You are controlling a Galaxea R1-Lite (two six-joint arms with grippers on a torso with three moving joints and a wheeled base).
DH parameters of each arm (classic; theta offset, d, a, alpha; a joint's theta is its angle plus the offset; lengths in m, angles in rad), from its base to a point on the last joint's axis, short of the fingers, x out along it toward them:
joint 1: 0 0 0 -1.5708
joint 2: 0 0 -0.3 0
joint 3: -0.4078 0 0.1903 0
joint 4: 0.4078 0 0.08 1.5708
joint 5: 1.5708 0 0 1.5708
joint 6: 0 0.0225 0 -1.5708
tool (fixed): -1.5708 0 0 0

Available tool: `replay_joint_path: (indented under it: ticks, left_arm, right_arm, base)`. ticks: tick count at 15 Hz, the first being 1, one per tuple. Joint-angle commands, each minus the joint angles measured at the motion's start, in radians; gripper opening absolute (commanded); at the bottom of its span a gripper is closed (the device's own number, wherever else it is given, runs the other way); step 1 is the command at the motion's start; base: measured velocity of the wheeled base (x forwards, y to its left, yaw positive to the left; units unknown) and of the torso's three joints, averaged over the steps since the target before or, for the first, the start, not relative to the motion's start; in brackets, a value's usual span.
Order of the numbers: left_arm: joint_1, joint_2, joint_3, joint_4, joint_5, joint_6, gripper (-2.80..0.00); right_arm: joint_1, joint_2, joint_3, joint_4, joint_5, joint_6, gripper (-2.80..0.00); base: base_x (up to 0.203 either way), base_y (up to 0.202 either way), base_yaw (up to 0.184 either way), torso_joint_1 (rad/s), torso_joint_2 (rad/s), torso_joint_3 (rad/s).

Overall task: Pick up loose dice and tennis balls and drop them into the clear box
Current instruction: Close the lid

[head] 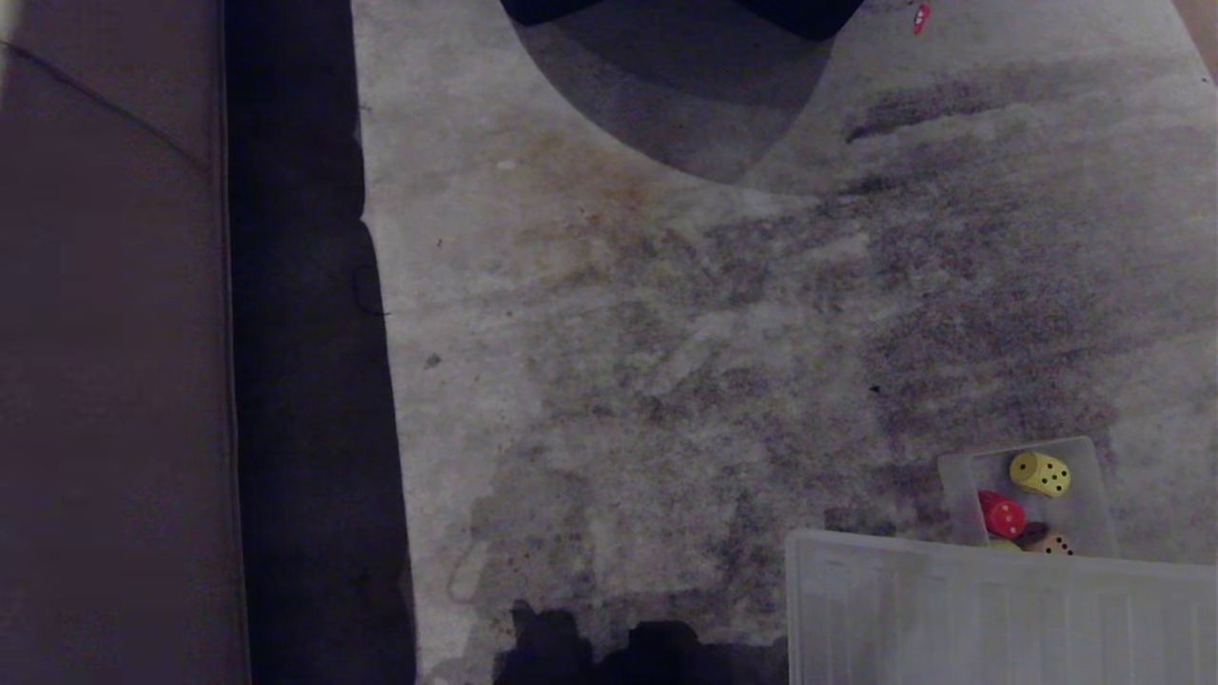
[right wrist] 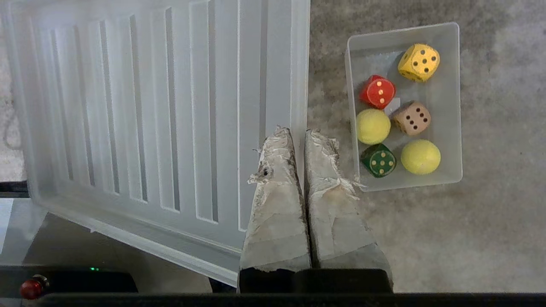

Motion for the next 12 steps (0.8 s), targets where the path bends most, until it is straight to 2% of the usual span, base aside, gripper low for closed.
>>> replay_joint_path:
  ticks: [1, 12]
  left_arm:
    - [0.0, 0.0, 0.0, 0.0, 0.001, -0.001, -2.8]
    - [0.0, 0.001, 0.0, 0.0, 0.001, -0.001, -2.8]
  right_arm:
    - [0.0, -0.008, 0.0, 0.004, 0.001, 0.0, -2.8]
    - [0.0, -0.008, 0.0, 0.004, 0.0, 0.0, -2.8]
  base:
    - [0.0, 0.0, 0.0, 0.0, 0.0, 0.0]
    - [0.0, 0.0, 0.0, 0.0, 0.0, 0.0]
